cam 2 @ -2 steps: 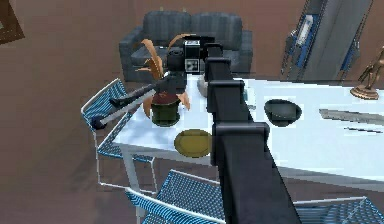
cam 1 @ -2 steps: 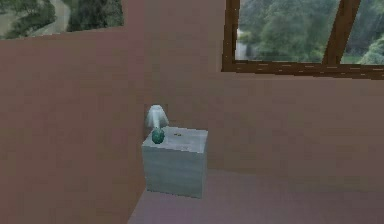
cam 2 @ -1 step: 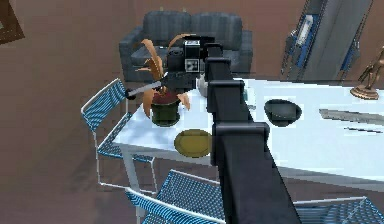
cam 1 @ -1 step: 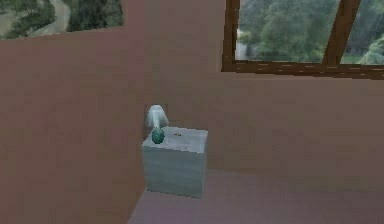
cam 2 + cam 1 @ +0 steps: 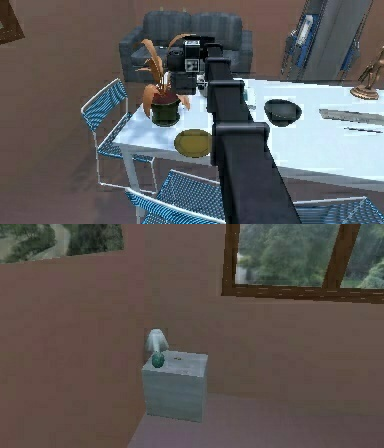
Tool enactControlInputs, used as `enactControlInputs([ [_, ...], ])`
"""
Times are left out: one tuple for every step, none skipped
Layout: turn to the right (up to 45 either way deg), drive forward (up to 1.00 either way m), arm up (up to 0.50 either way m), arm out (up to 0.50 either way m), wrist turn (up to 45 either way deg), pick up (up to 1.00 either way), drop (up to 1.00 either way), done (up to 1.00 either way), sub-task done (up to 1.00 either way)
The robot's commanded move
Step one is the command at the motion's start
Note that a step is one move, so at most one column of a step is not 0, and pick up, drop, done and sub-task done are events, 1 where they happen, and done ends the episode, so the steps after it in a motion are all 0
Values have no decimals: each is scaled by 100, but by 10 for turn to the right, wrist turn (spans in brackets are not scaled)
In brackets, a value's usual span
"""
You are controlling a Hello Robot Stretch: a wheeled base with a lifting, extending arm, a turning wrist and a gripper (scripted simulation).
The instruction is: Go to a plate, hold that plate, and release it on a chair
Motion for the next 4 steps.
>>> enactControlInputs([
  [0, 0, -2, 0, 0, 0, 0, 0, 0],
  [0, 0, -32, 0, 0, 0, 0, 0, 0],
  [0, 0, 0, 0, 0, 100, 0, 0, 0],
  [0, 0, 10, 0, 0, 0, 0, 0, 0],
])
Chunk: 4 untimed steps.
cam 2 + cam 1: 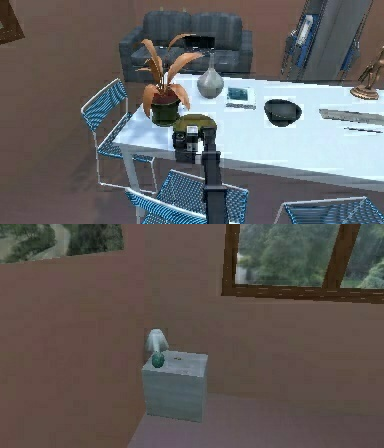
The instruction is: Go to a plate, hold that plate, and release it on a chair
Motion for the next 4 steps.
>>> enactControlInputs([
  [0, 0, 24, 0, 0, 0, 0, 0, 0],
  [0, 0, 0, 0, -450, 0, 0, 0, 0],
  [0, 0, 0, 0, -450, 0, 0, 0, 0],
  [0, 0, 0, 0, -450, 0, 0, 0, 0],
])
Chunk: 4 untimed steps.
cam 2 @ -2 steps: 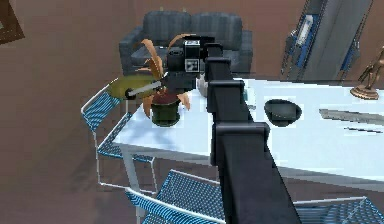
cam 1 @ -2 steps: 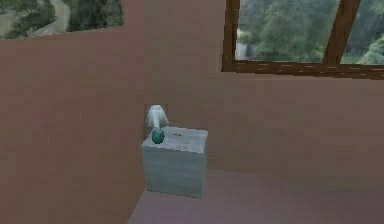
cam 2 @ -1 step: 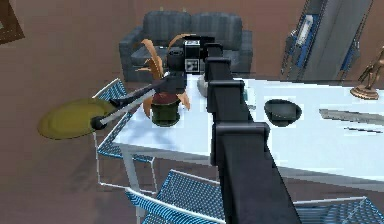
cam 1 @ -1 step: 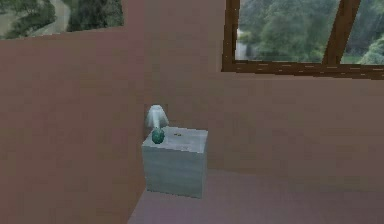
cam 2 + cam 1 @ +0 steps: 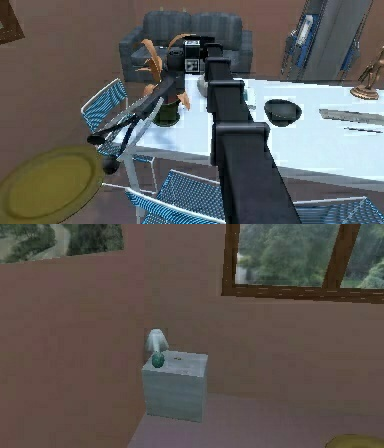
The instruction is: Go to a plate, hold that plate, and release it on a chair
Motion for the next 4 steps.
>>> enactControlInputs([
  [0, 0, 0, -34, 0, 0, 0, 0, 0],
  [-450, 0, 0, 0, 0, 0, 0, 0, 0],
  [-450, 0, 0, 0, 0, 0, 0, 0, 0],
  [-450, 0, 0, 0, 0, 0, 0, 0, 0],
])
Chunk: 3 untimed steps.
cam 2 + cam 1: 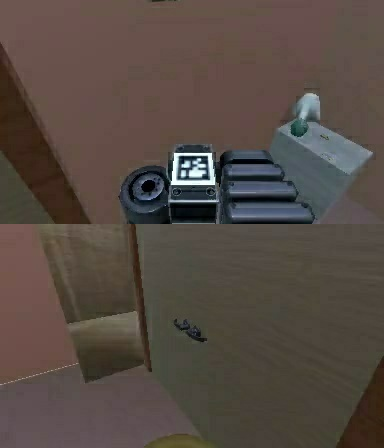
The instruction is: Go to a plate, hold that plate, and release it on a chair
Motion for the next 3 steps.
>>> enactControlInputs([
  [-390, 0, 0, 0, 0, 0, 0, 0, 0],
  [0, 65, 0, 0, 0, 0, 0, 0, 0],
  [-330, 0, 0, 0, 0, 0, 0, 0, 0],
])
